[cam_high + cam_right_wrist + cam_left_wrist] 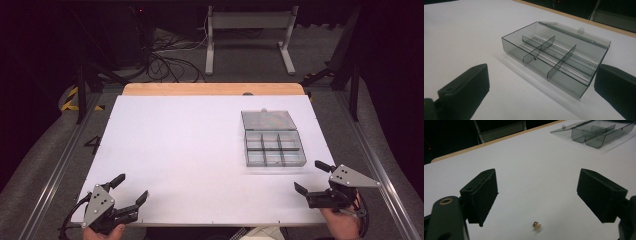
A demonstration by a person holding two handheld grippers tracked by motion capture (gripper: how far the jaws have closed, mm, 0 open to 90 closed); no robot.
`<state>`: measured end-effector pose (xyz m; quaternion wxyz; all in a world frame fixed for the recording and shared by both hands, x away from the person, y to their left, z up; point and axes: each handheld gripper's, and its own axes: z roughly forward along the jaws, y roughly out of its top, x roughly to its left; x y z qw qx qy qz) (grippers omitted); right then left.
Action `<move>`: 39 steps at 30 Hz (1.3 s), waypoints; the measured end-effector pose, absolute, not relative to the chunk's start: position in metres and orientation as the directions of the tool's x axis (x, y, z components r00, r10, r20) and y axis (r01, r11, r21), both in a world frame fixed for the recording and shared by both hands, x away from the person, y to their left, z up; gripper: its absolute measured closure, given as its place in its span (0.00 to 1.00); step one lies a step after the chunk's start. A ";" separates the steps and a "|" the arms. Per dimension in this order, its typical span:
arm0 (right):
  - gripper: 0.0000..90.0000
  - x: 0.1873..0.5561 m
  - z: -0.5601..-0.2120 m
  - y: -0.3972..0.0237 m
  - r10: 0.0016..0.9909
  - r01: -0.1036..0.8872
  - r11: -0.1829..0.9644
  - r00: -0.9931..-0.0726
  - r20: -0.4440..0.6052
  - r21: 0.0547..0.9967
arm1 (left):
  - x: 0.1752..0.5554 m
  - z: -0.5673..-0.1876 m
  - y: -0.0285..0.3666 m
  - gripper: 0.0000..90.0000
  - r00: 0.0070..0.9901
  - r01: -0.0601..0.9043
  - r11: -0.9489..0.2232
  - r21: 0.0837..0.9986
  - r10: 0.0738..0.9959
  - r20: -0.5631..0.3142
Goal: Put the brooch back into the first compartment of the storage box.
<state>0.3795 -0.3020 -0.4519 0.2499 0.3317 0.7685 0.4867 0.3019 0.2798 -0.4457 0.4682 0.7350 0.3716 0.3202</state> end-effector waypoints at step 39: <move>0.01 0.381 -0.455 -0.298 0.739 0.270 0.314 -0.671 -0.056 0.910 | 0.314 -0.437 0.277 0.21 0.510 0.283 -0.312 0.907 0.850 0.134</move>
